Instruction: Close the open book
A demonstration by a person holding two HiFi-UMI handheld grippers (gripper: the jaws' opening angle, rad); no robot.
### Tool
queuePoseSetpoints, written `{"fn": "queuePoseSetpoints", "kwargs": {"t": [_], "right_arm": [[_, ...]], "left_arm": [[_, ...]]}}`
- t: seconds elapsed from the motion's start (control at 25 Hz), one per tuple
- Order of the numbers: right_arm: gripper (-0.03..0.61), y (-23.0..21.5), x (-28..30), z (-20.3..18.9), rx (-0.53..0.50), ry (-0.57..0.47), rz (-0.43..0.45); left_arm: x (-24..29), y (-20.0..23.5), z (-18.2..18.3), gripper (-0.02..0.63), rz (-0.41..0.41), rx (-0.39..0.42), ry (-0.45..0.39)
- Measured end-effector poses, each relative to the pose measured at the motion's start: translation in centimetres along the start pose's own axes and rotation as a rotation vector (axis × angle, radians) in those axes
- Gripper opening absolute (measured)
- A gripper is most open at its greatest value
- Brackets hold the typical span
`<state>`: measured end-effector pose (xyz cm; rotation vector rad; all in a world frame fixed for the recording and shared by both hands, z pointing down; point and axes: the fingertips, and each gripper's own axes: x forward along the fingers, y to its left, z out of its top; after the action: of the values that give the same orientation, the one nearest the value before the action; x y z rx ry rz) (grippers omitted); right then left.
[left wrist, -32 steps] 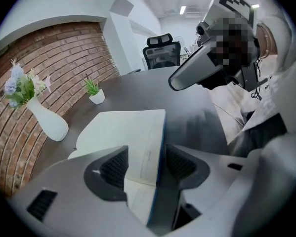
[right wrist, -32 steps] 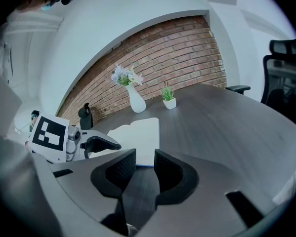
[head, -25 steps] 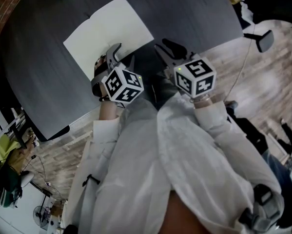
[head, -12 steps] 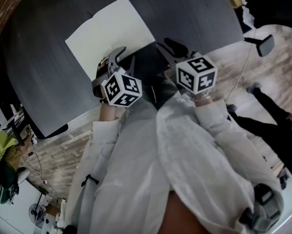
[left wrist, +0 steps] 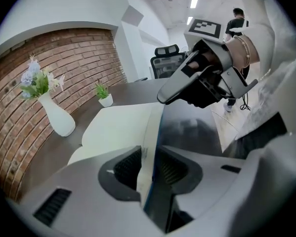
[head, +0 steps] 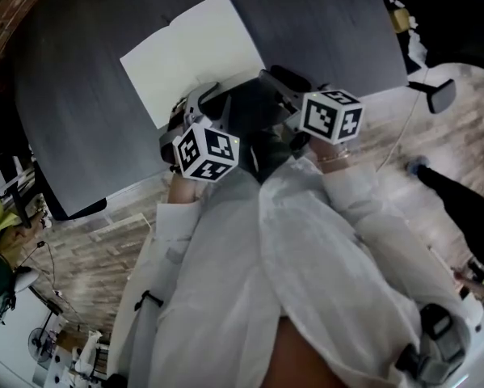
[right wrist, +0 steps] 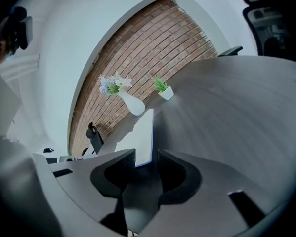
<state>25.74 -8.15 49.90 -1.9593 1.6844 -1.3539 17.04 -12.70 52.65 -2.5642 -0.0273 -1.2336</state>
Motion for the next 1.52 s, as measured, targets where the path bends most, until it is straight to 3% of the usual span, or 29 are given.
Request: {"fn": "queuePoseSetpoints", "kwargs": {"t": [0.32,0.6,0.8,1.08,1.52], "right_arm": [[0.115,2.3,1.7,0.0,0.083,0.051,0.136],[0.114,4.4,1.6,1.6,-0.011,0.045,0.164],[0.046,6.6,1.6,1.7,-0.053,0.044,0.213],[0.032,9.2,2.1,1.7,-0.115,0.082,0.31],[0.026,12.3,3.5,0.2,-0.187,0.165,0.385]], "left_arm": [[-0.6,0.0,-0.4,0.078,-0.006,-0.137,-0.05],[-1.2,0.0,-0.5,0.067,0.001,-0.235,-0.084],[-2.0,0.1,-1.0,0.058,0.013,-0.309,-0.112],[-2.4,0.4,-1.4,0.055,0.026,-0.389,-0.146],[-5.0,1.1,-2.1,0.055,0.065,-0.504,-0.198]]}}
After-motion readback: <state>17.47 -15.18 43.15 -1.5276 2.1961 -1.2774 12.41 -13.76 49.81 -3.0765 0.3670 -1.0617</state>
